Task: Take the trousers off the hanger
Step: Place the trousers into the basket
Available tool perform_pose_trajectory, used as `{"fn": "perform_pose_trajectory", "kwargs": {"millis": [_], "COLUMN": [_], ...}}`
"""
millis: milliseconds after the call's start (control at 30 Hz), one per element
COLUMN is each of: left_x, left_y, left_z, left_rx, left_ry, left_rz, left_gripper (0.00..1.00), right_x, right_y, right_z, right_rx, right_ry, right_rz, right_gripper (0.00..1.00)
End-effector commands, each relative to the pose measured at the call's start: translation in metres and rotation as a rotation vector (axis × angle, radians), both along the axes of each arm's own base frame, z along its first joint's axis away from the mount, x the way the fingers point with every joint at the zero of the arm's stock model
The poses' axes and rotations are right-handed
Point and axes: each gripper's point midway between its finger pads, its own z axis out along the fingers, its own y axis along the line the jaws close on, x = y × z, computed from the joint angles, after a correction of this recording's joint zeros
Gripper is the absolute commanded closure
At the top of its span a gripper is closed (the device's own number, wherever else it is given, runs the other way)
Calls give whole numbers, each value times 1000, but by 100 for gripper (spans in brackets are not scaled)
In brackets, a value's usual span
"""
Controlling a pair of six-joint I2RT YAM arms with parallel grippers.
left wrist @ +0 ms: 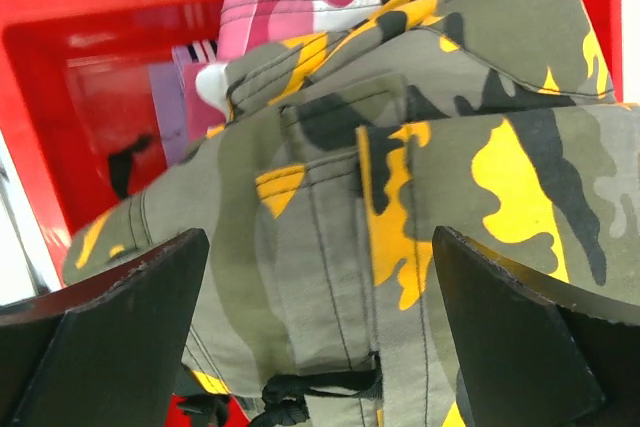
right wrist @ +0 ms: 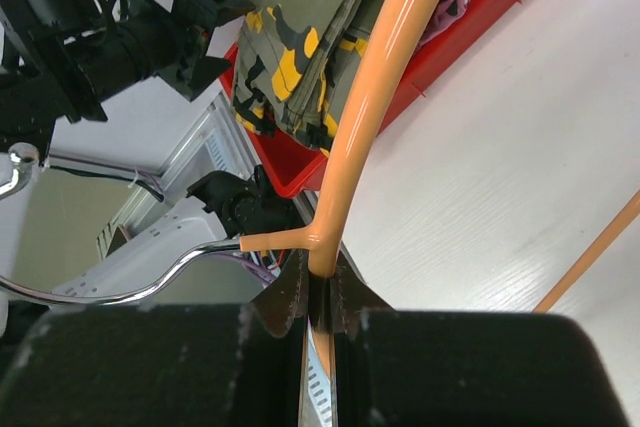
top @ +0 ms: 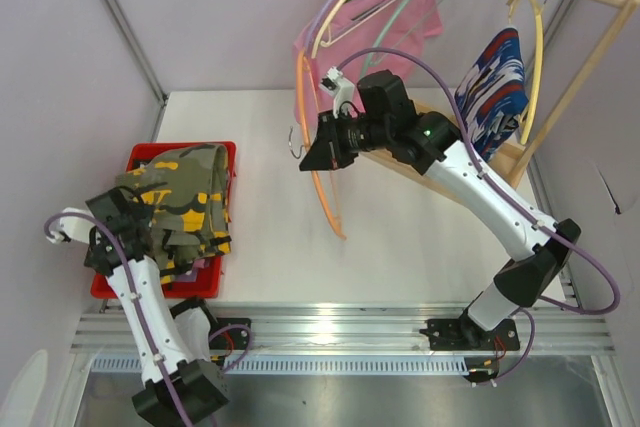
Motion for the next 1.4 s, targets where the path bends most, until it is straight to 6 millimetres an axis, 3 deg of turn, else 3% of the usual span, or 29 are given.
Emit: {"fn": "perform_pose_trajectory", "kwargs": {"millis": [0, 133, 200, 367, 567, 600, 667, 700, 833, 867, 933, 967, 1000, 1033, 1167, 1200, 1367], "left_x": [-3, 10, 21, 22, 12, 11, 10, 11, 21, 15, 4, -5, -10, -15, -37, -51, -70], "left_y": [-6, -12, -10, -6, -5, -7, -9, -10, -7, -1, 5, 4, 5, 1, -12, -14, 2], "left_z": [-10, -37, -32, -23, 6, 19, 30, 37, 47, 44, 35, 28, 23, 9, -18, -24, -15], "left_rx": [-75, -95, -72, -39, -11, -7, -7, -2, 53, 73, 76, 69, 63, 38, -36, -48, 41], "left_ry": [-87, -92, -130, -135, -141, -162, -187, -201, -226, -197, -146, -110, -97, -69, -43, -23, -8], "left_rz": [100, 13, -33, -36, -11, -6, -2, -9, -76, -40, 16, 36, 64, 72, 150, 218, 317], "left_gripper": [1, 1, 2, 37, 65, 75, 83, 92, 100, 99, 87, 71, 14, 1, 0, 0, 0], "right_x": [1, 4, -1, -1, 0, 1, 1, 1, 3, 3, 2, 3, 3, 4, 3, 2, 1], "right_y": [4, 12, 15, 17, 16, 16, 16, 16, 14, 14, 13, 12, 11, 10, 9, 10, 7], "right_z": [15, 15, 16, 14, 10, 9, 10, 9, 8, 7, 8, 8, 8, 7, 5, 3, 0], "right_rx": [6, -21, -30, -43, -58, -60, -59, -61, -64, -67, -64, -65, -67, -70, -73, -76, -89], "right_ry": [-37, -32, -37, -32, -31, -35, -39, -40, -44, -39, -43, -46, -46, -46, -31, -27, -23], "right_rz": [9, 2, 7, -8, -9, -8, -7, -4, -6, -6, -4, -4, -6, -8, 5, 11, 30], "right_gripper": [100, 100, 100, 100, 100, 100, 100, 100, 100, 100, 100, 100, 100, 100, 100, 100, 100]}}
